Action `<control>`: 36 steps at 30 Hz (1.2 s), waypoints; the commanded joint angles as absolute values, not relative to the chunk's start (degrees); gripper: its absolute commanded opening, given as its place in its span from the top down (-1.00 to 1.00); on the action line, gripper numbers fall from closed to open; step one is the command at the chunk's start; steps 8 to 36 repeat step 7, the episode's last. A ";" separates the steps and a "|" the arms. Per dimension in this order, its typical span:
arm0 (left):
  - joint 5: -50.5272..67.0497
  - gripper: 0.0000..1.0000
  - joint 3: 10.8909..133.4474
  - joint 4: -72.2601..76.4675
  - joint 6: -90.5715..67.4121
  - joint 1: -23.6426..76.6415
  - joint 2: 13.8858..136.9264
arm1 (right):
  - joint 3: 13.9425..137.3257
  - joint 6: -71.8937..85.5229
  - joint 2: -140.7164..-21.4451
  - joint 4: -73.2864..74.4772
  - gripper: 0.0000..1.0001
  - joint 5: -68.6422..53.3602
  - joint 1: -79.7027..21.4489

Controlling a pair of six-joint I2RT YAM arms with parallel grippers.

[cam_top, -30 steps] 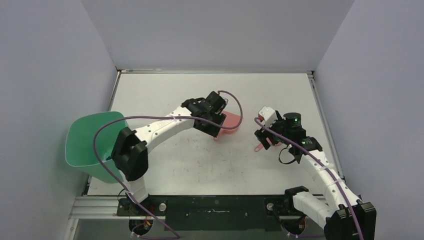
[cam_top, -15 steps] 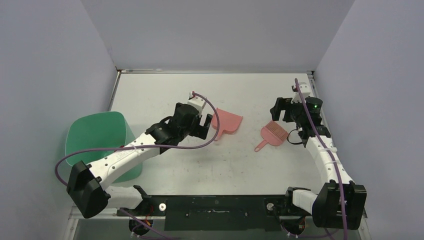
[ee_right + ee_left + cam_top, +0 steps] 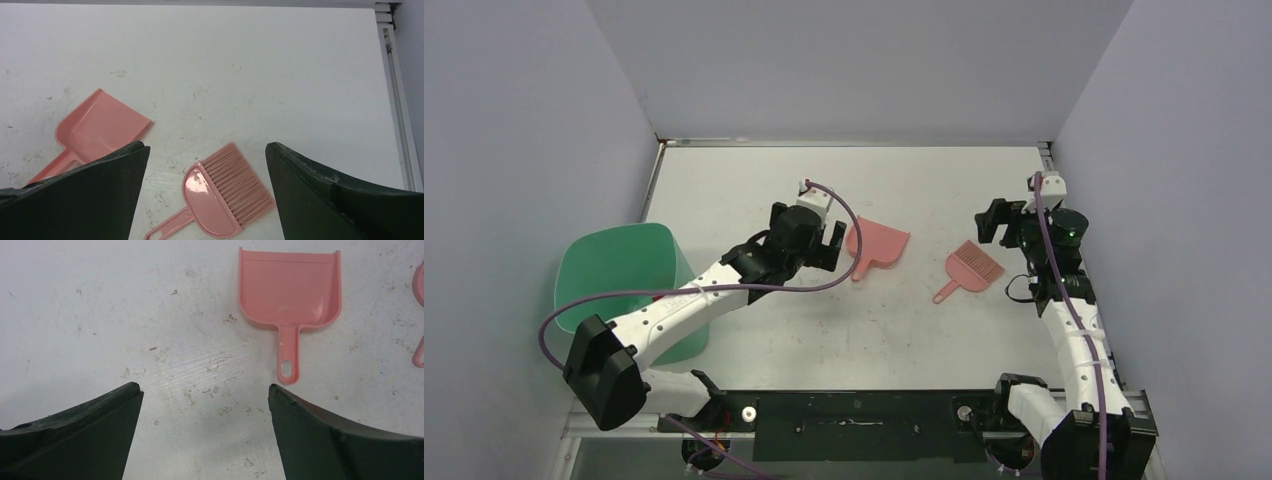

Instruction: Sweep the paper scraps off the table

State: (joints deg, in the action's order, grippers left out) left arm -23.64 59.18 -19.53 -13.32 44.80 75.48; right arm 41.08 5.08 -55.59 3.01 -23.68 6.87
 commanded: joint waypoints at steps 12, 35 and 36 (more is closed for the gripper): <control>-24.44 -0.93 61.60 -17.71 -14.50 43.94 74.72 | 41.20 4.91 -56.45 -0.74 -0.79 -29.29 8.20; -24.44 -0.93 61.60 -17.71 -14.50 43.94 74.72 | 41.20 4.91 -56.45 -0.74 -0.79 -29.29 8.20; -24.44 -0.93 61.60 -17.71 -14.50 43.94 74.72 | 41.20 4.91 -56.45 -0.74 -0.79 -29.29 8.20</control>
